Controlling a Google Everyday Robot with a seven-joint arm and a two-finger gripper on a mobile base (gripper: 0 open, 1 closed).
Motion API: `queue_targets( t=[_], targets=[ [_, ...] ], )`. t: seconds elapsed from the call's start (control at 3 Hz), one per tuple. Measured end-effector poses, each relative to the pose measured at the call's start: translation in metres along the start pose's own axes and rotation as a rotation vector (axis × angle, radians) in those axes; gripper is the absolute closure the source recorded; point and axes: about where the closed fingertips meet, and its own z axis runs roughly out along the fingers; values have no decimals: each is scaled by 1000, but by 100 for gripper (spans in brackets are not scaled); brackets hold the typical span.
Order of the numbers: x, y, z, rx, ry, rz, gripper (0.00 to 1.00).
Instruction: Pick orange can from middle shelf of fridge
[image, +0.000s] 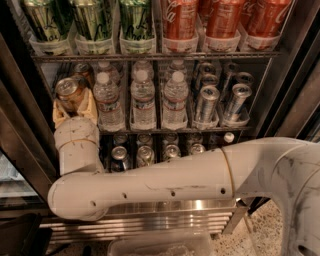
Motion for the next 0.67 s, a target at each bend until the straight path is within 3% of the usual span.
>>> queue_targets(
  t=[0.33,0.67],
  targets=[
    [0,-8,-19,-4,34,12,100],
    [13,-12,-44,-50,122,15,100]
  ],
)
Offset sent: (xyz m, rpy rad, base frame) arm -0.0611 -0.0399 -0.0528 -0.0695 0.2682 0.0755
